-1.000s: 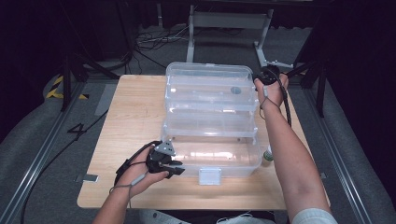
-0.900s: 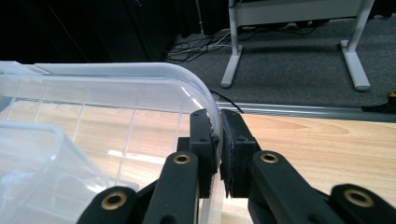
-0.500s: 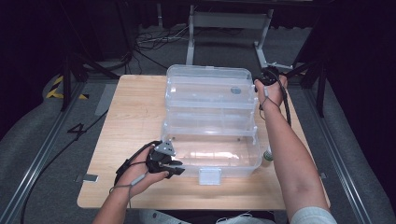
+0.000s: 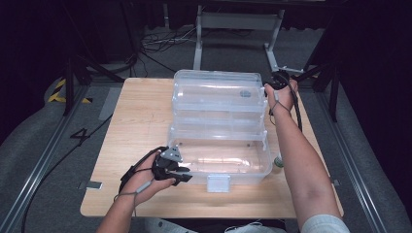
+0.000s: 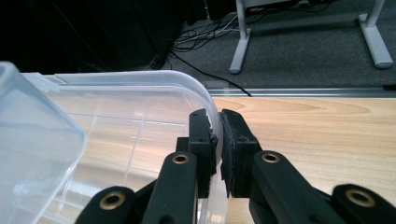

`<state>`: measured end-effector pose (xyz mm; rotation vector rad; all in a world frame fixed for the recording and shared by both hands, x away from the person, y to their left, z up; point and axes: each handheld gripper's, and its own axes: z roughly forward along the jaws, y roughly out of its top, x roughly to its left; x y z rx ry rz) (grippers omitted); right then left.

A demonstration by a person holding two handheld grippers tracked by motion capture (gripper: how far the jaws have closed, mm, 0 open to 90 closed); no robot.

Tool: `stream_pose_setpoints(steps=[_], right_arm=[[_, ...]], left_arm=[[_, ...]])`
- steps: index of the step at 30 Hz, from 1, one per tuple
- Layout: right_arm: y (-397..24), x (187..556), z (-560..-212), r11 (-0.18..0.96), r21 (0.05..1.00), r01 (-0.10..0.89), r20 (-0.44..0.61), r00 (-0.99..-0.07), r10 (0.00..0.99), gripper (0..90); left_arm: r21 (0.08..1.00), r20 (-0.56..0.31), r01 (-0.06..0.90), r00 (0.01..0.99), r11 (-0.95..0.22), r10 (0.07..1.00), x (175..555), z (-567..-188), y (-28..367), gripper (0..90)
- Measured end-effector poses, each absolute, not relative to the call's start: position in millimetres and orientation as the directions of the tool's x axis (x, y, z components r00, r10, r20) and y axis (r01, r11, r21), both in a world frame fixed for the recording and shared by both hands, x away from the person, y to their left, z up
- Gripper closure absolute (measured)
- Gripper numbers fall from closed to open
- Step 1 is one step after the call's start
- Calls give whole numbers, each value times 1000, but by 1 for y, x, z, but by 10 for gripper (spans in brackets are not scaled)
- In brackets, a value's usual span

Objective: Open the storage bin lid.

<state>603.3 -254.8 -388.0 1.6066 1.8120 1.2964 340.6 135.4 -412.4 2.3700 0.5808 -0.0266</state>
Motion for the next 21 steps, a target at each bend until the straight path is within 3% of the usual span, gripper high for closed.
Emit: stream_pose_setpoints(steps=[21], right_arm=[[-255,608,-398,-105,797,595,304,-245,921,834]], left_arm=[[623,-172,414,900,-664,400,341,-412,135,711]])
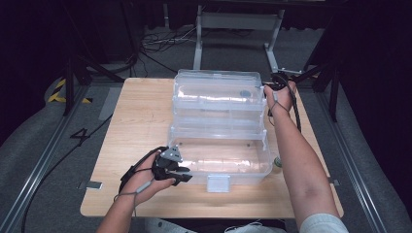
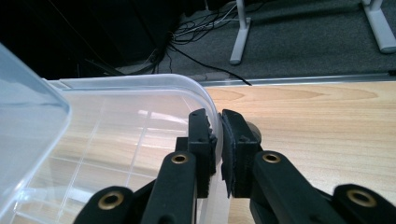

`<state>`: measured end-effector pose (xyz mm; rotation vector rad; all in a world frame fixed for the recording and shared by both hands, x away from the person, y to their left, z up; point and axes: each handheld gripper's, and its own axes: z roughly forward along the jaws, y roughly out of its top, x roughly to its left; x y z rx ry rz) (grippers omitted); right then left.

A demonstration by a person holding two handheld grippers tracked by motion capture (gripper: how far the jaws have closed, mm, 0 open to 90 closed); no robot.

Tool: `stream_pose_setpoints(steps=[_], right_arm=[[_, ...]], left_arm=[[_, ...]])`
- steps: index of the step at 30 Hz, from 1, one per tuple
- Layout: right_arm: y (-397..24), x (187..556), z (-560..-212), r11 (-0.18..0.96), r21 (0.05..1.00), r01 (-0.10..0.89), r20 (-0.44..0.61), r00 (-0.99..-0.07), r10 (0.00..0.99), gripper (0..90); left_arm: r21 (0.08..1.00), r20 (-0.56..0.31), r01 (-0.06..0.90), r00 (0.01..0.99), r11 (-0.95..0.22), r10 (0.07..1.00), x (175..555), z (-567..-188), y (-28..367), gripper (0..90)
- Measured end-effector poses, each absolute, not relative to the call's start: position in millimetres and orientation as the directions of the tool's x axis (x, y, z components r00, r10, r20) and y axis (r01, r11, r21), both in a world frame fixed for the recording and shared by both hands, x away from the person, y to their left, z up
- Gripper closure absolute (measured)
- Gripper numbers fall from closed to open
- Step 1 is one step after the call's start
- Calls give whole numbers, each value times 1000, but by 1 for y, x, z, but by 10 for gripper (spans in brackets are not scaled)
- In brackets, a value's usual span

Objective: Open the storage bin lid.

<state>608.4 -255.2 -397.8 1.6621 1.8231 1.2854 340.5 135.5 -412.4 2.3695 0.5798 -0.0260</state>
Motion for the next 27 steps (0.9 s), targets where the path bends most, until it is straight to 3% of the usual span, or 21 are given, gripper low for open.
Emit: stream_pose_setpoints(steps=[14,17,21,27], right_arm=[[-256,610,-399,-113,793,599,316,-246,916,824],[-256,611,-399,-114,794,597,317,-247,916,797],[-258,610,-398,-95,810,579,287,-251,925,688],[-265,601,-386,-68,850,523,248,-283,927,634]], left_arm=[[623,-172,415,900,-663,401,341,-412,135,710],[623,-173,415,900,-663,401,341,-412,135,710],[623,-173,416,899,-662,402,340,-412,135,709],[625,-174,418,898,-659,404,341,-412,135,706]])
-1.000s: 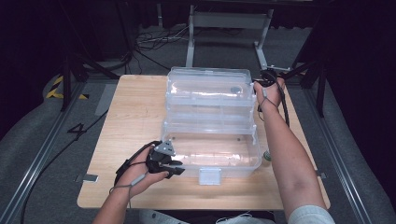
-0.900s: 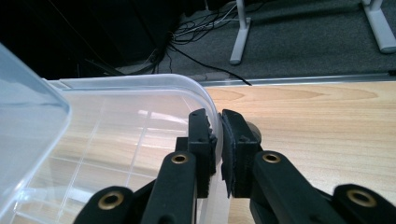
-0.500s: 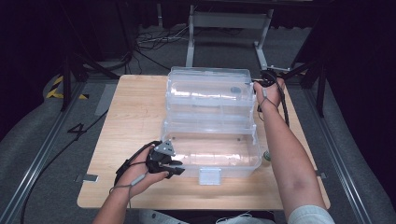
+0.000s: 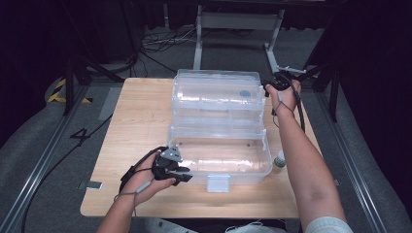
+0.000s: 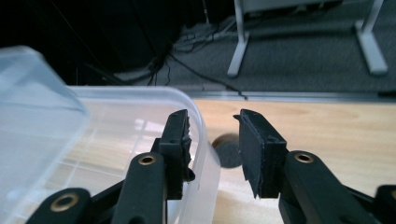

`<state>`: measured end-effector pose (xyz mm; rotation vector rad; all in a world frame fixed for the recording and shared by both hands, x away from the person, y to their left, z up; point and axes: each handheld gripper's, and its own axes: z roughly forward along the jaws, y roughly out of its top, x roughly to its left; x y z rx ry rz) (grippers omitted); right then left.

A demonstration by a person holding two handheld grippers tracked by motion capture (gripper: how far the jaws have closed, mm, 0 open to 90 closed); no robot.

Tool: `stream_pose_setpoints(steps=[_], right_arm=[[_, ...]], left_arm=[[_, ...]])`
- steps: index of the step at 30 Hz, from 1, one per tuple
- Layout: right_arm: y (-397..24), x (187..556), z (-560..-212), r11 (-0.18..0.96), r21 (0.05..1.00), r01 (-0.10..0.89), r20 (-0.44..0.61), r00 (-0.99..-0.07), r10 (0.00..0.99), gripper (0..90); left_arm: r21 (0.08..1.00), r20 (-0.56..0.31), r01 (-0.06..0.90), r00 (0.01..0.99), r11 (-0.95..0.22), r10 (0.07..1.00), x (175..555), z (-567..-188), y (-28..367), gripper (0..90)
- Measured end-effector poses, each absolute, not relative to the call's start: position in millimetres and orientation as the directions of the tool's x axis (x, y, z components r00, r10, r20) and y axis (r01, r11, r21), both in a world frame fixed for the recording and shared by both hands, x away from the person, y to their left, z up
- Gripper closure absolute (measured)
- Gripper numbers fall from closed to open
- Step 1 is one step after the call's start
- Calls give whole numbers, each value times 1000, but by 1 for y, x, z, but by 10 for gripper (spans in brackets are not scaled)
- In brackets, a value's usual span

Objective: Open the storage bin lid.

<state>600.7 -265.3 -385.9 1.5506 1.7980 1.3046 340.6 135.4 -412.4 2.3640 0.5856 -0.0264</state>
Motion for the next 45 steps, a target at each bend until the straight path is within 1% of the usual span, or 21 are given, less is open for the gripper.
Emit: stream_pose_setpoints(steps=[2,6,11,13,14,16,19,21,23,26,31,32,34,38,41,44,45], right_arm=[[-268,594,-379,-61,864,500,238,-299,924,615],[-274,581,-370,-7,887,461,182,-337,924,589],[-287,554,-362,13,914,405,161,-392,906,538],[-291,542,-361,6,921,389,168,-410,897,523],[-291,542,-361,6,921,389,168,-410,897,523],[-298,521,-360,2,932,363,172,-445,879,513],[-303,504,-360,-5,941,339,171,-464,869,500],[-304,500,-361,1,942,335,166,-470,867,500],[-306,489,-362,17,950,313,140,-472,870,500],[-307,477,-362,6,955,295,146,-489,860,494],[-311,464,-358,8,958,286,145,-510,848,486],[-313,460,-355,-20,957,290,174,-515,839,475],[-315,455,-352,-35,954,299,195,-524,829,463],[-319,449,-348,31,954,297,140,-536,832,458],[-324,444,-346,25,955,294,145,-542,828,442],[-329,438,-344,54,956,290,120,-549,827,435],[-331,435,-343,49,956,291,126,-554,823,436]], left_arm=[[627,-174,417,898,-658,403,341,-412,135,705],[623,-190,426,896,-656,401,342,-412,136,704],[624,-203,428,897,-653,394,343,-411,137,707],[624,-202,428,897,-653,394,343,-411,136,705],[624,-202,428,897,-653,394,343,-411,136,702],[635,-202,416,903,-651,380,343,-410,136,685],[650,-203,410,905,-640,374,342,-406,137,668],[653,-206,410,905,-636,372,342,-405,137,666],[663,-208,409,905,-627,371,340,-401,138,660],[672,-218,416,902,-613,373,339,-396,140,646],[689,-214,416,899,-593,382,339,-389,147,637],[693,-215,417,898,-588,383,339,-387,149,635],[697,-219,423,894,-579,390,339,-385,152,627],[703,-215,432,886,-564,410,339,-382,159,614],[709,-212,438,880,-553,426,340,-380,163,606],[712,-210,447,872,-542,443,341,-378,168,599],[715,-211,449,869,-536,447,341,-377,169,597]])
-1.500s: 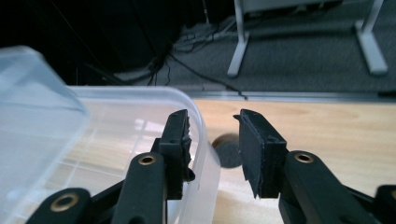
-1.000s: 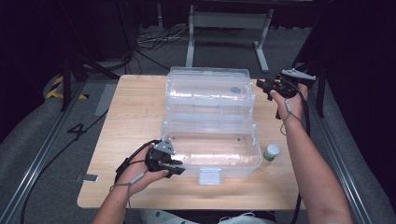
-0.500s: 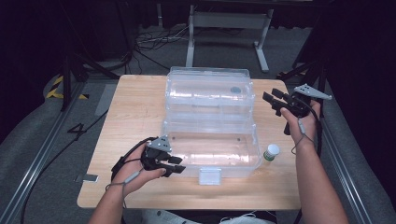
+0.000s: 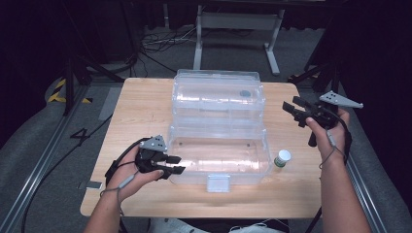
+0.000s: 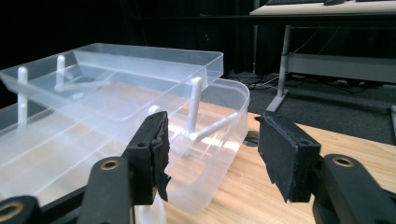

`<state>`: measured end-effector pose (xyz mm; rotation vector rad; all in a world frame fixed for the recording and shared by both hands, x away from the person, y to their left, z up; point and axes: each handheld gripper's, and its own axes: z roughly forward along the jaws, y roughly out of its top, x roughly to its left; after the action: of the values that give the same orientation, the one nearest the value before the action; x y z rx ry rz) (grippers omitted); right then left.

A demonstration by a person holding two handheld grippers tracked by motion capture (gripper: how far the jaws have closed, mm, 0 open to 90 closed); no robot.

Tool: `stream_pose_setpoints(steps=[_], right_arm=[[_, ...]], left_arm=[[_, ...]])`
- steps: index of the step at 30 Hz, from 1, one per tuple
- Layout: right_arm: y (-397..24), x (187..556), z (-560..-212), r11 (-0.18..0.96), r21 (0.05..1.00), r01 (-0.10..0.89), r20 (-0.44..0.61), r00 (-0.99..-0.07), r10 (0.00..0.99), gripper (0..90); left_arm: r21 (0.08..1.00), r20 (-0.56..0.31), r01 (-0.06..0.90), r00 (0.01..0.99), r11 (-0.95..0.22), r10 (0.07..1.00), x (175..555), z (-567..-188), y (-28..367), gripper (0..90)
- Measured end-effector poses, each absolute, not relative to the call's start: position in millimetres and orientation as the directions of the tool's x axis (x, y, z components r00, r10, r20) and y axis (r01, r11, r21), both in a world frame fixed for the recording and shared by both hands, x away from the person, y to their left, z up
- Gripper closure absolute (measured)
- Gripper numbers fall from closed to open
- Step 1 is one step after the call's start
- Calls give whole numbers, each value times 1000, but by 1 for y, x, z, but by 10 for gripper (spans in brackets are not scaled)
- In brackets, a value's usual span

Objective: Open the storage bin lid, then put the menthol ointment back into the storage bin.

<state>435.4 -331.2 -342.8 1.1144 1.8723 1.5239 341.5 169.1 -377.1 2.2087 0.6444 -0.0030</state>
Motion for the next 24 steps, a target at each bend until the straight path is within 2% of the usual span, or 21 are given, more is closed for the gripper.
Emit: stream_pose_setpoints(steps=[5,15,24], right_arm=[[-342,428,-339,21,953,304,161,-560,812,456],[-359,415,-331,110,938,330,110,-583,805,488],[-363,412,-327,216,912,348,76,-661,746,534]], left_arm=[[722,-207,461,856,-516,474,344,-373,176,592],[729,-200,489,821,-480,534,348,-369,192,577],[733,-201,516,787,-443,584,353,-370,203,554]])
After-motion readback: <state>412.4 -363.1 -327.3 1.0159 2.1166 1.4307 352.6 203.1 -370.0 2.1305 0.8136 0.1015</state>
